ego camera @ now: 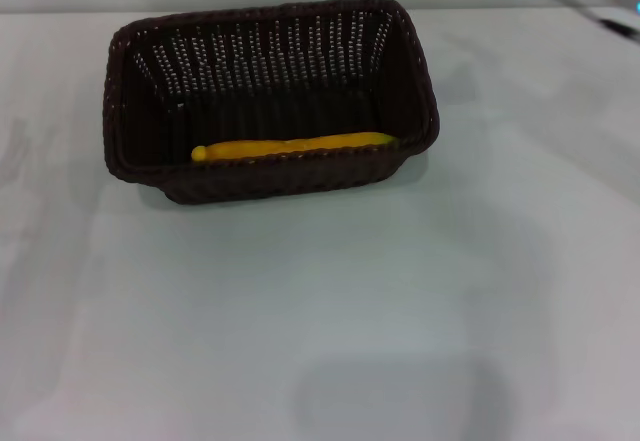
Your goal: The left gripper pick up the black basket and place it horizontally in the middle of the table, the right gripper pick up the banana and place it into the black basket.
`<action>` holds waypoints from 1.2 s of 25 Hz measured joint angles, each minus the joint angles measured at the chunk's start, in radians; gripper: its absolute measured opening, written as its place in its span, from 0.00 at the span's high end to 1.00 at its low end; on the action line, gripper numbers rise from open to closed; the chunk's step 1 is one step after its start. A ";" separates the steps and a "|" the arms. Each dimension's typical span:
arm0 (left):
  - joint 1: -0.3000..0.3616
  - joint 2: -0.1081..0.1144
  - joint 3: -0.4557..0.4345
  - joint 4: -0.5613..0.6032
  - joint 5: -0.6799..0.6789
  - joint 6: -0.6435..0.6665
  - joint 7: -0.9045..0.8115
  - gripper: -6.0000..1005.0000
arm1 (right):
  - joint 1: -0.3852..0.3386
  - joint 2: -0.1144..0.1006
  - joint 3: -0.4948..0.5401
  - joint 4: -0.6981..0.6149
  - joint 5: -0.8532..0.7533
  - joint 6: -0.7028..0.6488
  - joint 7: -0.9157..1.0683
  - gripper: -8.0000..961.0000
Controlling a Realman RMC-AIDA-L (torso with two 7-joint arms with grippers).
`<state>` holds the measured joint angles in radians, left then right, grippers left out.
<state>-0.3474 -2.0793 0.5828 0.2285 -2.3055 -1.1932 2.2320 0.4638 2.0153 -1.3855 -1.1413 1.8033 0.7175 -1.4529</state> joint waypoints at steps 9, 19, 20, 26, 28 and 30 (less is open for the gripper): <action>0.008 -0.002 0.001 -0.003 0.000 0.000 0.000 0.12 | 0.065 0.009 0.621 0.688 0.437 0.452 -0.578 0.12; 0.026 -0.005 0.003 -0.027 0.001 -0.032 0.125 0.12 | 0.000 0.002 0.811 0.937 0.633 0.330 -1.384 0.12; 0.028 -0.005 0.002 -0.035 -0.002 -0.040 0.137 0.12 | -0.009 0.000 0.812 0.938 0.634 0.326 -1.377 0.12; 0.032 -0.005 0.000 -0.066 -0.044 -0.076 0.155 0.12 | -0.025 0.002 0.814 0.950 0.636 0.327 -1.347 0.12; 0.033 -0.005 0.000 -0.074 -0.052 -0.086 0.155 0.12 | -0.023 0.002 0.814 0.963 0.637 0.327 -1.342 0.12; 0.034 -0.006 0.000 -0.082 -0.056 -0.092 0.160 0.12 | -0.020 0.002 0.815 0.970 0.637 0.325 -1.336 0.12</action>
<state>-0.3130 -2.0851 0.5828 0.1463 -2.3620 -1.2853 2.3924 0.4436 2.0177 -0.5706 -0.1716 2.4404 1.0427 -2.7892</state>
